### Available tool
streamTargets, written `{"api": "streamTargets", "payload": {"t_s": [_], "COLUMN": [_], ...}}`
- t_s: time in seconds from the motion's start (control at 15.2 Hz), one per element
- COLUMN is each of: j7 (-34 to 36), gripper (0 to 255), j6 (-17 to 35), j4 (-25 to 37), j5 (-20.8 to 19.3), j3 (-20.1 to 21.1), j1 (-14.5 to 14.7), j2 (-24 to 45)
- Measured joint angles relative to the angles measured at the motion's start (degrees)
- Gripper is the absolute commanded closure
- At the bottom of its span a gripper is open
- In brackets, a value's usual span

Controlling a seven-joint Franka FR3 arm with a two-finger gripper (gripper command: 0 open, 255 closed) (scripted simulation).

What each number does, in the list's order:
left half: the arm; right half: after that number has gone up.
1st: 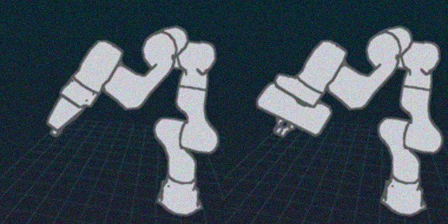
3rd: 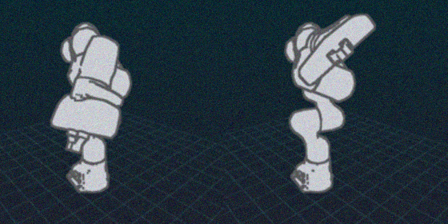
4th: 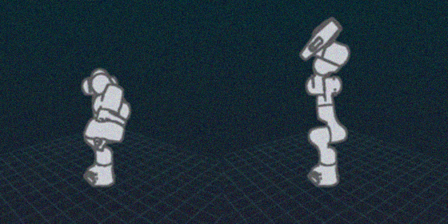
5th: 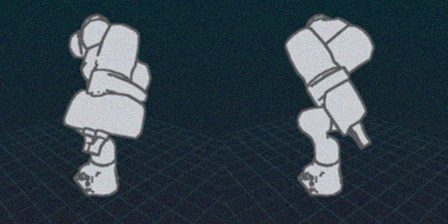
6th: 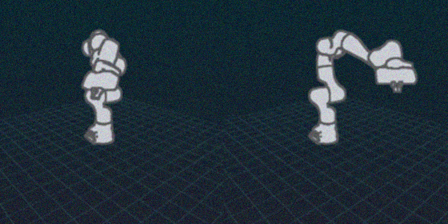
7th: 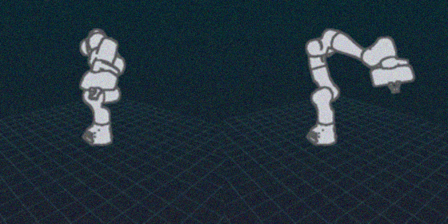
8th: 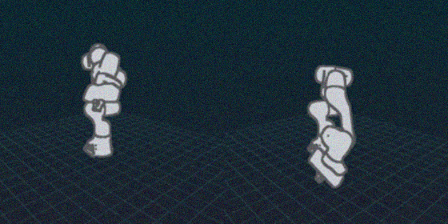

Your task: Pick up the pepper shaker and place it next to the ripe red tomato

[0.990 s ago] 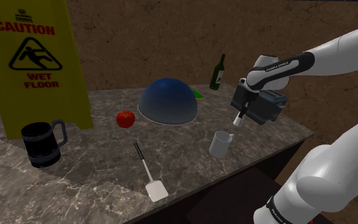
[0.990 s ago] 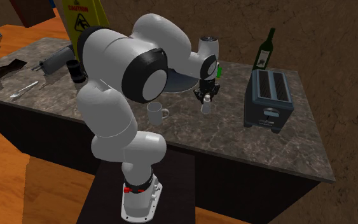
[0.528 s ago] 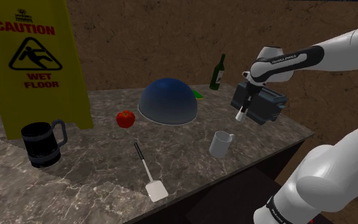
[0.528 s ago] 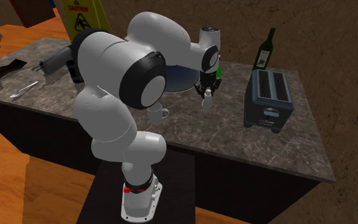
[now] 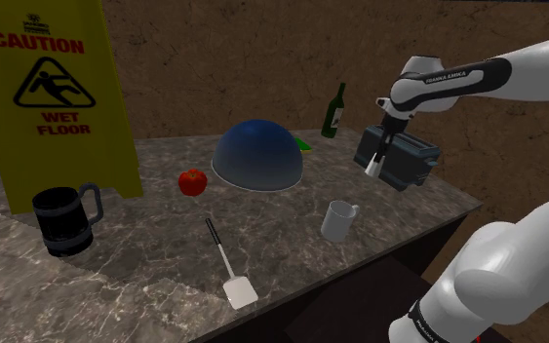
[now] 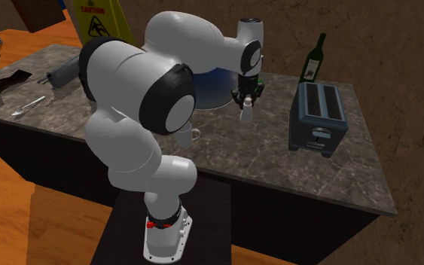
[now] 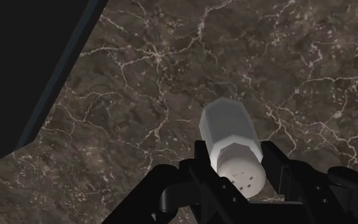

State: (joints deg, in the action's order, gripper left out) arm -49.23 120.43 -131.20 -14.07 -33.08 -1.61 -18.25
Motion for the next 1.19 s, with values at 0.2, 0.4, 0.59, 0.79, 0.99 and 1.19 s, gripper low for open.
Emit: {"api": "streamTargets", "payload": {"t_s": [0.2,0.4,0.59,0.79,0.99,1.19], "j7": [0.02,0.10,0.11,0.00,3.21,6.95], "gripper": [255,255,255,255,255,255], "j6": [-2.37,-4.85,-7.20,-9.13,-9.73,-9.81], "j4": [1.59,3.60,5.31,7.04,6.50,6.82], "j5": [-0.09,0.05,0.03,0.17,0.37,1.35], "j3": [0.44,0.96,1.41,1.70,4.18,6.81], "j1": [-0.05,0.08,0.08,0.17,1.11,2.70], "j2": [-0.83,-1.30,-1.97,-2.18,-2.83,-1.89]}}
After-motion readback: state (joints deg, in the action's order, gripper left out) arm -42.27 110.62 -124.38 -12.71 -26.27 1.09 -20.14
